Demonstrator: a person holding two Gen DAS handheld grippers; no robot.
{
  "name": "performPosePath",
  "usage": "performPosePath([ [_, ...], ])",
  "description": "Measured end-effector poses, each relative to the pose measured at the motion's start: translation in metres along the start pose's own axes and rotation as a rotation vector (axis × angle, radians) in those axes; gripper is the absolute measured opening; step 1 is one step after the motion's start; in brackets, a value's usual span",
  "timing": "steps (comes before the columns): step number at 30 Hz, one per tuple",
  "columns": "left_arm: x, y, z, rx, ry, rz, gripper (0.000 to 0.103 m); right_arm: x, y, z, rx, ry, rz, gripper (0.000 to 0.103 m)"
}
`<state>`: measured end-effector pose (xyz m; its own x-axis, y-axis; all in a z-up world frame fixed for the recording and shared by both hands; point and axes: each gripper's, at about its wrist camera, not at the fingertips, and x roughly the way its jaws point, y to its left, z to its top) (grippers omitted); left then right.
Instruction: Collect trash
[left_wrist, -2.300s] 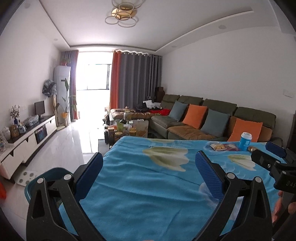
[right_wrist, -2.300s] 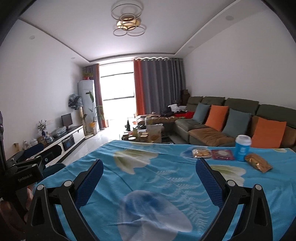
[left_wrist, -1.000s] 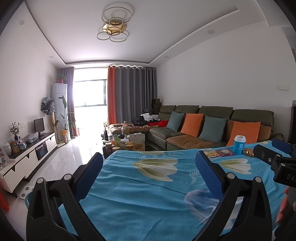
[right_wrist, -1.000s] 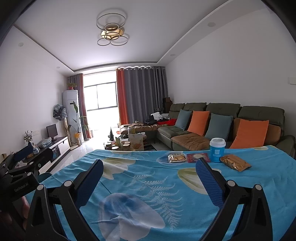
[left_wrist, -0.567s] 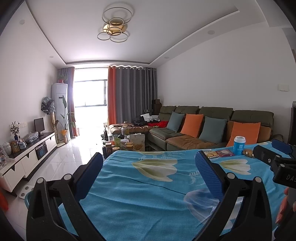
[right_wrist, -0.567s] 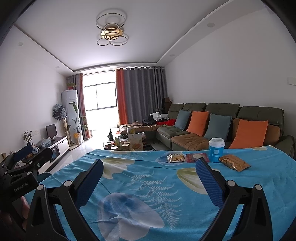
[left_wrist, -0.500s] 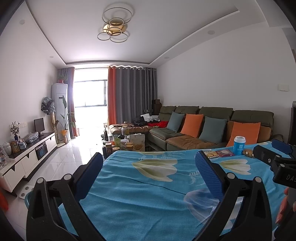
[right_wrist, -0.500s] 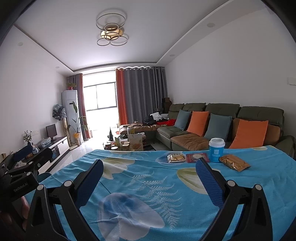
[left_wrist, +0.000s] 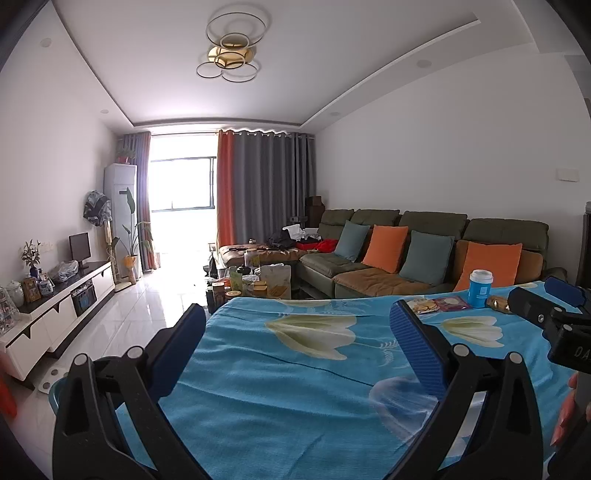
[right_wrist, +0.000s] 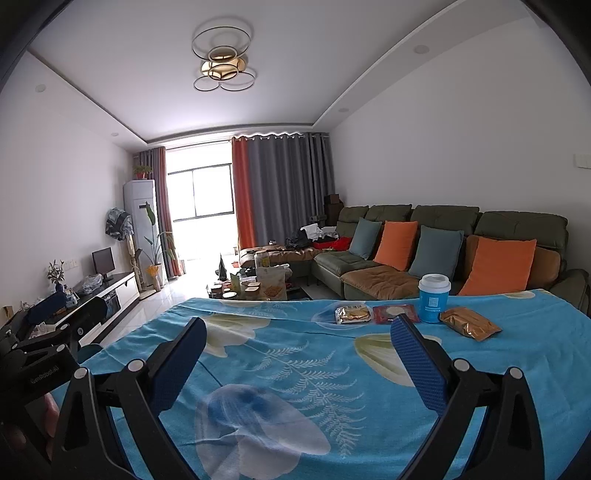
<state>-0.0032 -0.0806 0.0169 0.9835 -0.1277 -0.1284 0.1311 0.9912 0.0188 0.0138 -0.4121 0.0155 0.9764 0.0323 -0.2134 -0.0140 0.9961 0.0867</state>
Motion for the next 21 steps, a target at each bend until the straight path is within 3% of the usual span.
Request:
performPosePath([
  [21, -0.0011, 0.0010, -0.0004, -0.003, 0.006, -0.004, 0.098, -0.0006, 0.0032, 0.0020, 0.000, -0.007, 0.000, 0.097],
])
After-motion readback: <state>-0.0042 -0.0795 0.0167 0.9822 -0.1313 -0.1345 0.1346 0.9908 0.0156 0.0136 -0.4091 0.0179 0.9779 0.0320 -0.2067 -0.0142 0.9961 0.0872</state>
